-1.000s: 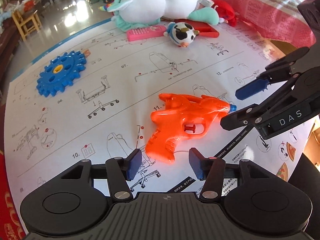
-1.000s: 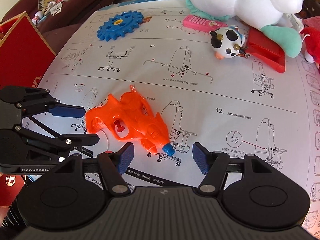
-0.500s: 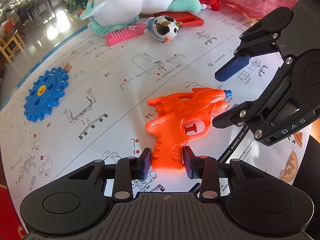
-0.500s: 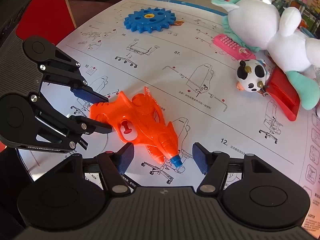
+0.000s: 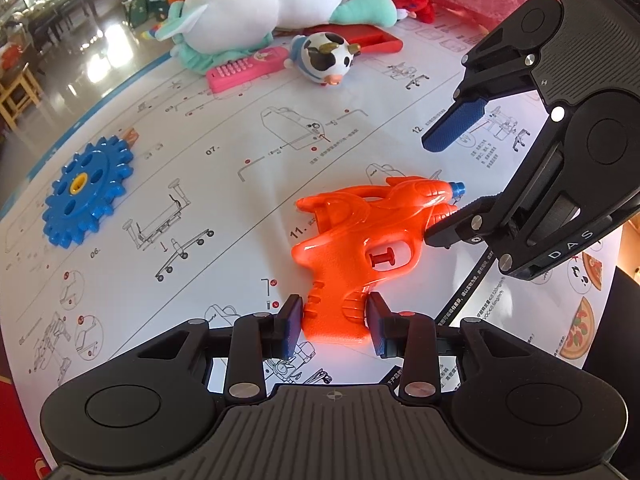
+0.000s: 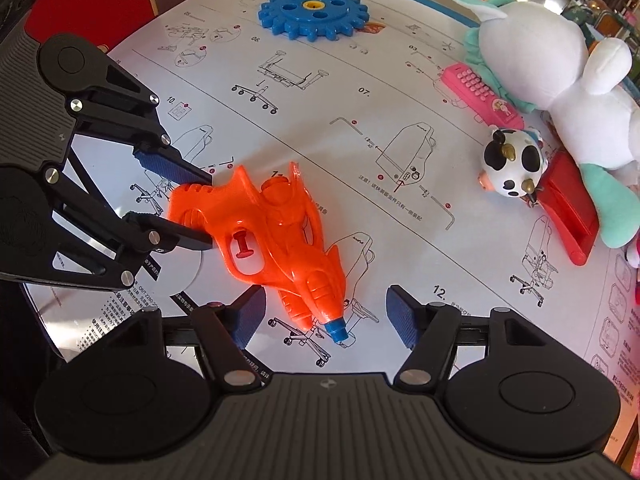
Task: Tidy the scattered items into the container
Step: 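Close both grippers on the orange water gun, left on the body, right on the nozzle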
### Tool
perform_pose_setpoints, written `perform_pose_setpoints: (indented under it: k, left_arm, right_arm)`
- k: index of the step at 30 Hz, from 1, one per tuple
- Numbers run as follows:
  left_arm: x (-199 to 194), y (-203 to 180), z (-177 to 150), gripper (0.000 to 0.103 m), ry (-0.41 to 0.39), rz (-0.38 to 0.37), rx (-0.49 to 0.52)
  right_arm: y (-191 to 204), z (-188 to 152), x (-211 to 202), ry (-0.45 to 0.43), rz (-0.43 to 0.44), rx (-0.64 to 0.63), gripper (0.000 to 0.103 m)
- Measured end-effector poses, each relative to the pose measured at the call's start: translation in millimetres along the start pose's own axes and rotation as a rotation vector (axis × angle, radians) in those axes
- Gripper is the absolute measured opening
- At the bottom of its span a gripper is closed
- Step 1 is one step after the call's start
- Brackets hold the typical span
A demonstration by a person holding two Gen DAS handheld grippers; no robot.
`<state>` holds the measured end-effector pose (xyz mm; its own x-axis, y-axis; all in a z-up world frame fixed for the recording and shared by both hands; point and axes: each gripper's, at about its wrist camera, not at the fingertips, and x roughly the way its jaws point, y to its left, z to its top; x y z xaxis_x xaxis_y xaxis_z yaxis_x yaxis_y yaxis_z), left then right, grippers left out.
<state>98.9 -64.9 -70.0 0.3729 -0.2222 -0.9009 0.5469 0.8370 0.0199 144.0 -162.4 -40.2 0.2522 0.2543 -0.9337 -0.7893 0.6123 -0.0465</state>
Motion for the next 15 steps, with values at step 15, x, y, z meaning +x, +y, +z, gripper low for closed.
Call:
perform_pose_setpoints:
  k: [15]
  left_arm:
    - [-2, 4, -1, 0.035, -0.009, -0.031, 0.009]
  right_arm:
    - [8, 4, 3, -0.002, 0.046, -0.113, 0.066]
